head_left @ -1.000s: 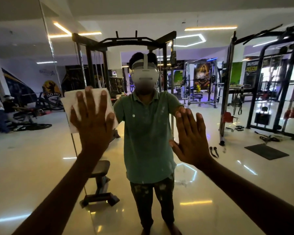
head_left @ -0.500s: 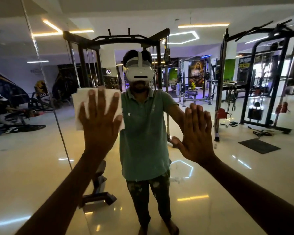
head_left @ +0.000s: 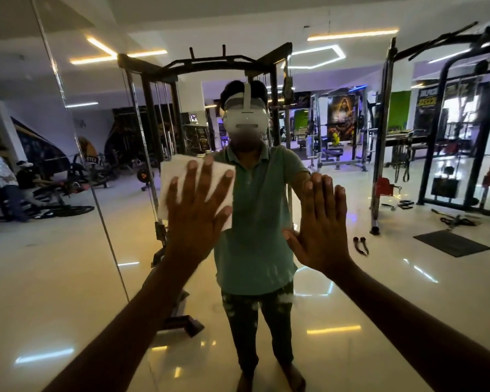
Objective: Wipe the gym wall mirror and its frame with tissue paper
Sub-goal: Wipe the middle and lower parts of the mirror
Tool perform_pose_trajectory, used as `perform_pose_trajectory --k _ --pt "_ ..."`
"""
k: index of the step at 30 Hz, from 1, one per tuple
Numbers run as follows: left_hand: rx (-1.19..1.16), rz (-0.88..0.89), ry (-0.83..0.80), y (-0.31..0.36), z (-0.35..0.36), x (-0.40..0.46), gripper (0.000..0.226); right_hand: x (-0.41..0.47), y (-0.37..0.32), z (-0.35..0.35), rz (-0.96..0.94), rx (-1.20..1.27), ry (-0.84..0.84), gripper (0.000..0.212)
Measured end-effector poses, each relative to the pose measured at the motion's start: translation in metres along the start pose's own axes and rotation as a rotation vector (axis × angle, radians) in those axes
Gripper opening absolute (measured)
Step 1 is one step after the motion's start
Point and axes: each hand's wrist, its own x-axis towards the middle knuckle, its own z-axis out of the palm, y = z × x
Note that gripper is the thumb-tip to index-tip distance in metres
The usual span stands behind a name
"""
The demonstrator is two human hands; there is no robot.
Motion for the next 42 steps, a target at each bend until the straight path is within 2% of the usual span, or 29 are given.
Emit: perform_pose_trajectory --k 2,4,8,12,15,18,23,26,31,33,38,42 --pt "-0.015 -0.110 -0.020 -0.005 0.002 -0.019 0.070 0.001 -0.002 0.002 0.020 0.009 0.016 0.096" --pt "-0.045 -0.214 -0.037 0.026 0.006 -0.015 0.071 0.000 -0.004 0.003 0.019 0.007 0.020 0.096" --pt "-0.100 -0.030 -0.060 0.106 0.017 0.000 0.070 -0.002 0.002 0.002 -0.018 0.029 0.014 0.099" --pt "-0.055 0.065 -0.051 0.061 0.013 -0.009 0.069 -0.005 0.017 0.002 -0.090 0.052 0.016 0.096" --pt "-0.024 -0.070 -0.041 0.026 0.013 -0.034 0.070 -0.005 0.016 0.002 -0.079 0.069 0.041 0.095" --pt "-0.077 -0.182 -0.048 0.048 0.018 -0.034 0.072 -0.005 0.011 0.002 -0.059 0.081 0.053 0.093" --pt "-0.094 -0.031 -0.051 0.109 0.016 0.015 0.072 -0.005 0.015 0.001 -0.095 0.071 0.044 0.093" --pt "-0.085 0.033 -0.045 0.081 0.020 0.001 0.069 -0.005 0.016 0.002 -0.093 0.070 0.050 0.093" --pt "-0.034 -0.039 -0.031 0.047 0.027 -0.052 0.068 -0.006 0.013 0.004 -0.068 0.061 0.040 0.094" --pt "-0.062 -0.046 -0.029 0.058 0.027 -0.038 0.069 -0.007 0.012 0.004 -0.061 0.062 0.025 0.093" --pt "-0.070 0.063 -0.002 0.082 0.012 0.037 0.071 -0.005 0.015 0.004 -0.070 0.042 0.002 0.095" --pt "-0.053 0.106 0.011 0.057 0.021 -0.006 0.066 -0.005 0.016 0.004 -0.072 0.030 0.006 0.096"
